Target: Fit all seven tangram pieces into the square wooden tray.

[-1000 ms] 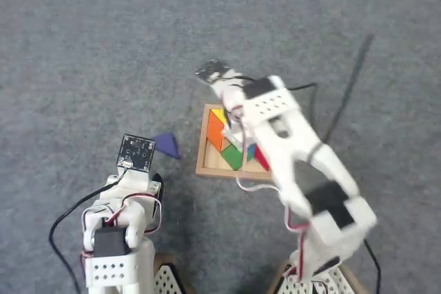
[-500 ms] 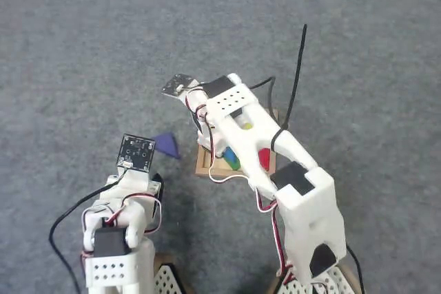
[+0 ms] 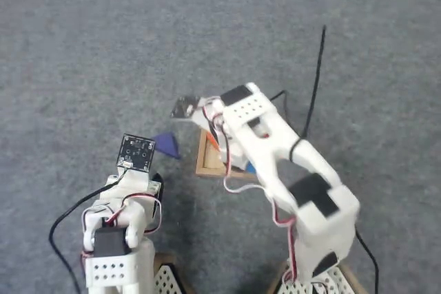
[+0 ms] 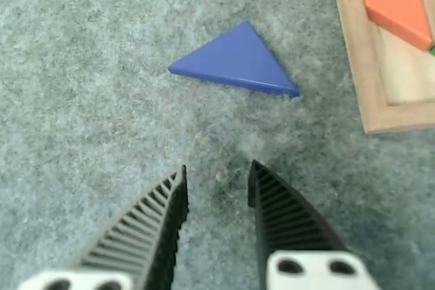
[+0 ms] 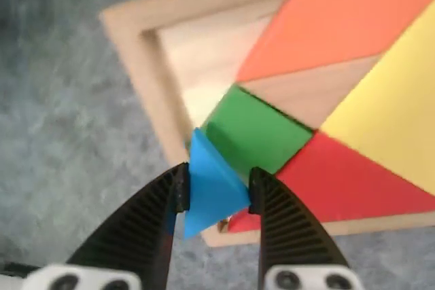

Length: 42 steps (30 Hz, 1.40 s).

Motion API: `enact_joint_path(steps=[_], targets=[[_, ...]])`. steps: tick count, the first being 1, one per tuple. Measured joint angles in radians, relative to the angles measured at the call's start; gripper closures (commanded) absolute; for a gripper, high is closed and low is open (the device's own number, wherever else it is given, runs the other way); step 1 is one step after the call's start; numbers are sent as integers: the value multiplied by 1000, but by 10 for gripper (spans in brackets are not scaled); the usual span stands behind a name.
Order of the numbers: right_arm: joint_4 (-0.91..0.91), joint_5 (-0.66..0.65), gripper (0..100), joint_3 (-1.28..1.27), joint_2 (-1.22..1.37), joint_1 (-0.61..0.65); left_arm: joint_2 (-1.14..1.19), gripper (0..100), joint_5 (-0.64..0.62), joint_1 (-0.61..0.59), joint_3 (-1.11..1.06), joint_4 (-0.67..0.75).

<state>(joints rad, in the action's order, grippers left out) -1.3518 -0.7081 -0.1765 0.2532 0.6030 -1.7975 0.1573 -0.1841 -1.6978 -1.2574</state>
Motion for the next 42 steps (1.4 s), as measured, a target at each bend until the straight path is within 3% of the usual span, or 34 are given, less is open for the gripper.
enact_joint_path(steps=[8,20,27,35,42], targets=[[69,-63,921,-132,-137,-43,0,859,0,0,0,0],[69,-313,920,-141,-137,-52,0,859,0,0,0,0],[69,-325,916,-141,-137,-52,0,859,0,0,0,0],[71,-325,763,-141,-137,-52,0,859,0,0,0,0],[71,-325,757,-141,-137,-52,0,859,0,0,0,0]])
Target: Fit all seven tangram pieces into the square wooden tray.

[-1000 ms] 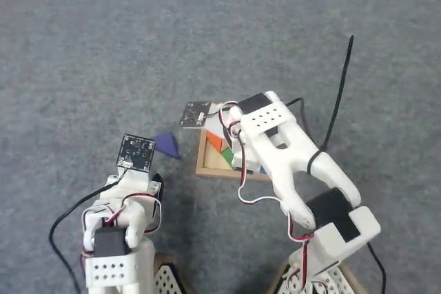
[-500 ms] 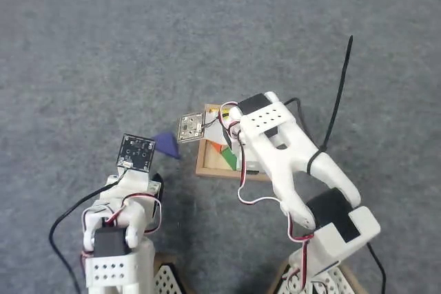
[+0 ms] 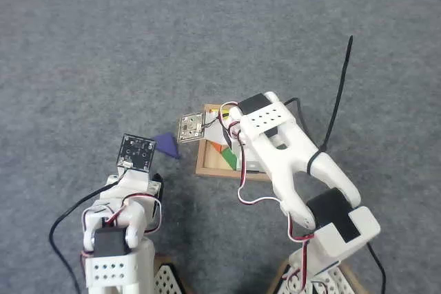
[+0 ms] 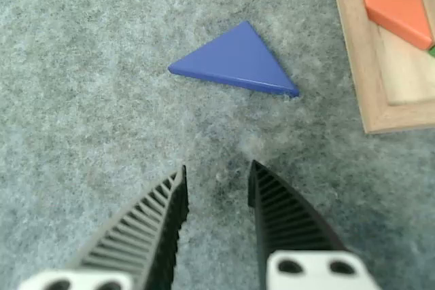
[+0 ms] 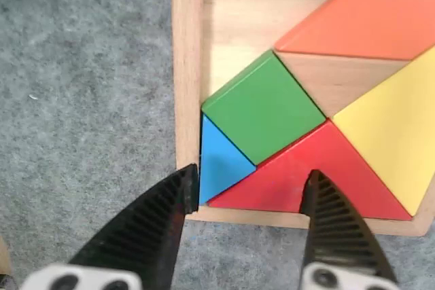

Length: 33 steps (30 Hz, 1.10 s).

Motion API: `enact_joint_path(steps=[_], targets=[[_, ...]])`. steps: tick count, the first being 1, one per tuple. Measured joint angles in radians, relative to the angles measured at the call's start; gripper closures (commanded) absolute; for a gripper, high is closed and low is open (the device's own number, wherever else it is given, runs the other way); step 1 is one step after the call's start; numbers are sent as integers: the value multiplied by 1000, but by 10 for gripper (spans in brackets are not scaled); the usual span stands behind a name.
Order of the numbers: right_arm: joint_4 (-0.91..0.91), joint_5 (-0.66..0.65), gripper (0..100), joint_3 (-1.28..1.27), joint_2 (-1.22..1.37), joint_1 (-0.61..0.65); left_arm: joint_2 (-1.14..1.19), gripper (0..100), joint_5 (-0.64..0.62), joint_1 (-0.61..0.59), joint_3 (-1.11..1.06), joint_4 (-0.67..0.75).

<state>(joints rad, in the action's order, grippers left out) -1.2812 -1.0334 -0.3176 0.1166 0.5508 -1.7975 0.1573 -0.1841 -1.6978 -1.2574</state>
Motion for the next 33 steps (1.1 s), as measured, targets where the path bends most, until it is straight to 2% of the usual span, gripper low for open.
enact_joint_path(steps=[4,8,11,16,24,29,33], targets=[[0,8,784,0,-6,-12,0,859,0,0,0,0],[0,144,884,0,-49,-86,0,859,0,0,0,0],[0,256,909,-20,-109,-146,0,859,0,0,0,0],[20,371,913,-221,-218,-218,0,859,0,0,0,0],[183,497,913,-539,-397,-397,0,859,0,0,0,0],[184,520,913,-606,-420,-397,0,859,0,0,0,0],[184,621,913,-608,-422,-405,0,859,0,0,0,0]])
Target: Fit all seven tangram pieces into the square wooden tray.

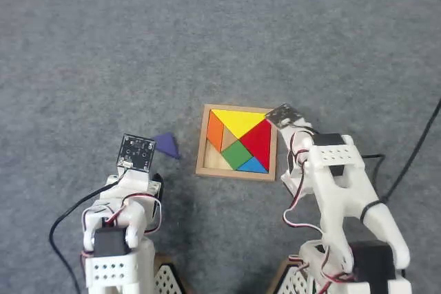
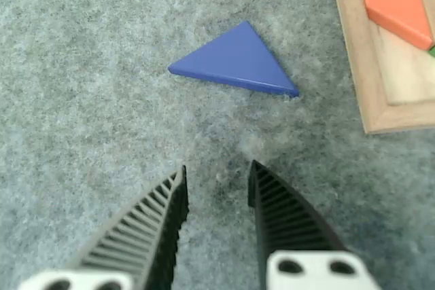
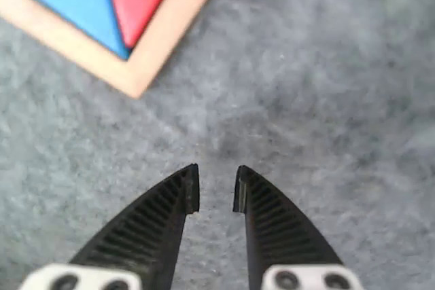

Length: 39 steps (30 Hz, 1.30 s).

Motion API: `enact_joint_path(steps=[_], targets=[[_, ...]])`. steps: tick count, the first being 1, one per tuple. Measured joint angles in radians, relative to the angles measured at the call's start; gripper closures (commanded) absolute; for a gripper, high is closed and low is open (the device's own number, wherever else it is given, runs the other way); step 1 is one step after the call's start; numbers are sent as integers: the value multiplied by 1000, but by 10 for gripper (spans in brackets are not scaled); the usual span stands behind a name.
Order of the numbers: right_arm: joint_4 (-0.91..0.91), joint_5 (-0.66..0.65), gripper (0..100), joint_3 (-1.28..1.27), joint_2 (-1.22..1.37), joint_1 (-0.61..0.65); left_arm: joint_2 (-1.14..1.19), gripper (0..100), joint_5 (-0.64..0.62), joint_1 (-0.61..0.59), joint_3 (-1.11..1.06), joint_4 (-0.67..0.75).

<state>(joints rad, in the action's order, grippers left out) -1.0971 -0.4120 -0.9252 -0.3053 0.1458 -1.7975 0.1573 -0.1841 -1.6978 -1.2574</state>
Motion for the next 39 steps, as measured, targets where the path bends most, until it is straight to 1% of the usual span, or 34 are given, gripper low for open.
enact_joint_path(steps=[3,11,16,19,22,28,34,39], targets=[[-2,35,913,0,0,-2,0,859,0,0,0,0],[0,43,911,0,0,0,0,859,0,0,0,0],[58,60,913,-41,-3,-25,0,859,0,0,0,0],[101,120,913,-68,-6,-78,0,859,0,0,0,0],[121,133,913,-68,-11,-137,0,859,0,0,0,0],[127,135,913,-68,-12,-233,0,859,0,0,0,0],[130,135,916,-87,-14,-379,0,857,0,0,0,0],[161,107,974,-127,-38,-440,0,856,0,2,0,0]])
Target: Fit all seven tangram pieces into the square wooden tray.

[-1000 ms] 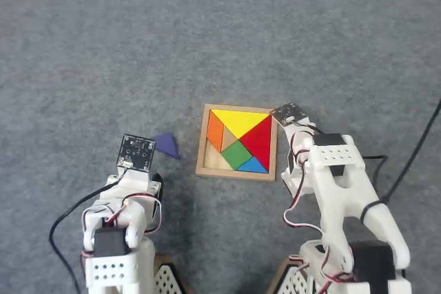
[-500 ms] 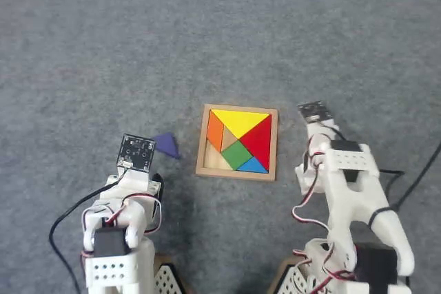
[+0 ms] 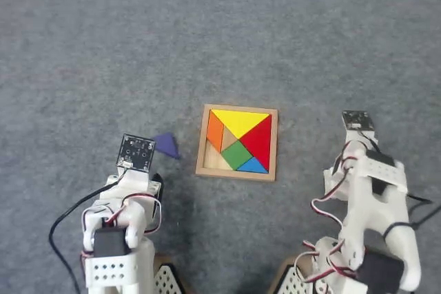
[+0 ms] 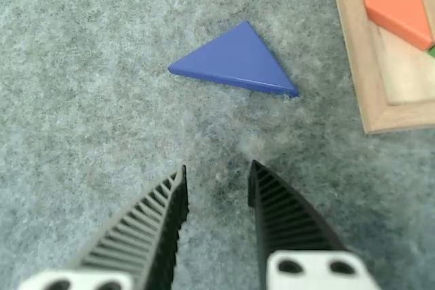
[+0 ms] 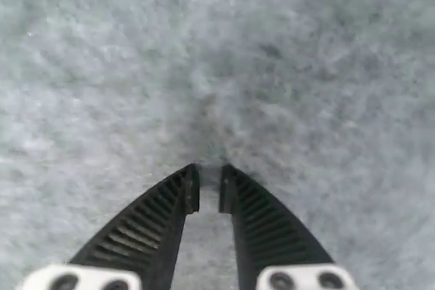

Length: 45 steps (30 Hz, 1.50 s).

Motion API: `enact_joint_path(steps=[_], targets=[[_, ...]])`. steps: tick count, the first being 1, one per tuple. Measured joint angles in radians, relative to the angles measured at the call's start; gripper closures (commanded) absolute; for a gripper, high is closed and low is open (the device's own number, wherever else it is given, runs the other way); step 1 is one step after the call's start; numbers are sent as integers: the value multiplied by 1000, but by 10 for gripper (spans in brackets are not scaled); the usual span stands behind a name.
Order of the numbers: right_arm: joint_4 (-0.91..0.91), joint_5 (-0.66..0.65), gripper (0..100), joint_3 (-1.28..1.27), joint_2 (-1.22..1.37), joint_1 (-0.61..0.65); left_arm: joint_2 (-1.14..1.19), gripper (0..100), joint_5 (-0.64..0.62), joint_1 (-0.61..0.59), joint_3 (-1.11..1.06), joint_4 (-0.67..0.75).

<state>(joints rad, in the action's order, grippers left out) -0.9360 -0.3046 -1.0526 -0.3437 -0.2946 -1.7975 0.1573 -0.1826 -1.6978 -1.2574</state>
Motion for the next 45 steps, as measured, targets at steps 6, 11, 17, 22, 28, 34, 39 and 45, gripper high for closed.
enact_joint_path(steps=[6,11,17,22,28,34,39,45], targets=[[48,-6,976,-100,-118,-12,0,855,0,-20,0,0],[60,-9,975,-253,-356,-3,0,859,112,-109,0,114],[40,-12,975,-427,-700,20,0,855,215,-172,0,206],[-11,-15,975,-493,-891,20,0,855,233,-173,94,117],[-41,-15,975,-509,-985,20,71,821,238,-173,311,25],[-51,-77,975,-523,-994,20,537,820,238,-172,644,-64],[-54,-89,975,-537,-996,18,1048,819,229,-124,987,-181],[-54,-91,975,-539,-997,20,1405,818,74,-43,1155,-192]])
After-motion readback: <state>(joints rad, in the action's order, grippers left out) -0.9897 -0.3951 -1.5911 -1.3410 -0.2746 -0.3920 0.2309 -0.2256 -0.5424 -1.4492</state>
